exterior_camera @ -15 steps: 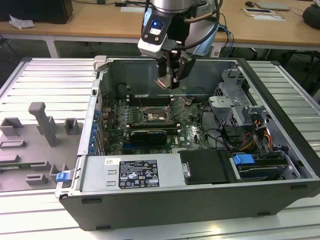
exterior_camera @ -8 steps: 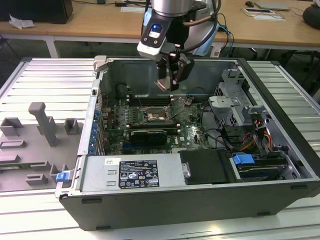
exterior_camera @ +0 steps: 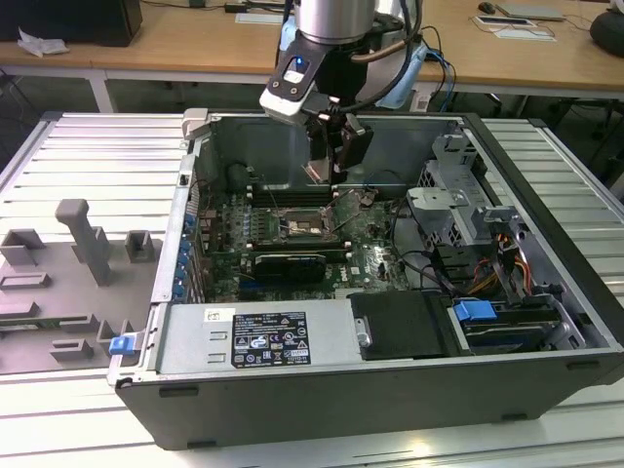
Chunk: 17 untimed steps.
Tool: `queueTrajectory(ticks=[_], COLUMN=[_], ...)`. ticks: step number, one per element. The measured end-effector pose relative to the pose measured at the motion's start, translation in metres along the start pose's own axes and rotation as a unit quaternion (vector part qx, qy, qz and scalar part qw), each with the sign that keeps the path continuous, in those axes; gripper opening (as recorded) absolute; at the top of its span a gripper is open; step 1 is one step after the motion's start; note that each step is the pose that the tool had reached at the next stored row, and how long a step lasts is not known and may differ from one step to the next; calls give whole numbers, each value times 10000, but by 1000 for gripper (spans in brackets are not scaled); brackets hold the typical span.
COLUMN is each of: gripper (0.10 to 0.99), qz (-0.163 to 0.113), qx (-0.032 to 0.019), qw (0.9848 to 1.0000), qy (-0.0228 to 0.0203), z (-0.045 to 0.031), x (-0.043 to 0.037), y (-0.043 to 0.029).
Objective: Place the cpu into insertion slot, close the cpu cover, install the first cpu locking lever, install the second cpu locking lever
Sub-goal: 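Place the cpu into insertion slot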
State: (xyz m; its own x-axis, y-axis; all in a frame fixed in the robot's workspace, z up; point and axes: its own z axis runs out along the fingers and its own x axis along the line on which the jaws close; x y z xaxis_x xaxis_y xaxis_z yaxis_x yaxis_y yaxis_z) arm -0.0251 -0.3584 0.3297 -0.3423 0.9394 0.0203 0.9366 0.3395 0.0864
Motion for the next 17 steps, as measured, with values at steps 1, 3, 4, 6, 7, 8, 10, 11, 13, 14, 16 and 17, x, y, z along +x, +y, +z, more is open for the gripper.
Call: queueTrajectory(ticks=[1, 3, 4, 6, 7, 8, 10, 11, 13, 14, 16, 17], gripper=[537, 537, 537, 537, 537, 537, 537, 537, 537, 537, 537, 537], qz=[62, 216, 307, 475, 548, 652, 736, 747, 748, 748, 747, 747], qx=[1, 7, 14, 31, 41, 60, 70, 71, 71, 72, 75, 76], qw=[10000, 9998, 9995, 9989, 9985, 9979, 9973, 9972, 9972, 9972, 9972, 9972], qy=[-4, -15, -20, -27, -29, -31, -34, -35, -35, -38, -51, -54], z=[13, 43, 61, 99, 118, 145, 177, 192, 206, 211, 223, 236], x=[0, -1, -1, -1, -1, 1, 2, 2, 2, 2, 1, 1], y=[-1, -4, -5, -9, -10, -12, -15, -16, -18, -18, -19, -20])
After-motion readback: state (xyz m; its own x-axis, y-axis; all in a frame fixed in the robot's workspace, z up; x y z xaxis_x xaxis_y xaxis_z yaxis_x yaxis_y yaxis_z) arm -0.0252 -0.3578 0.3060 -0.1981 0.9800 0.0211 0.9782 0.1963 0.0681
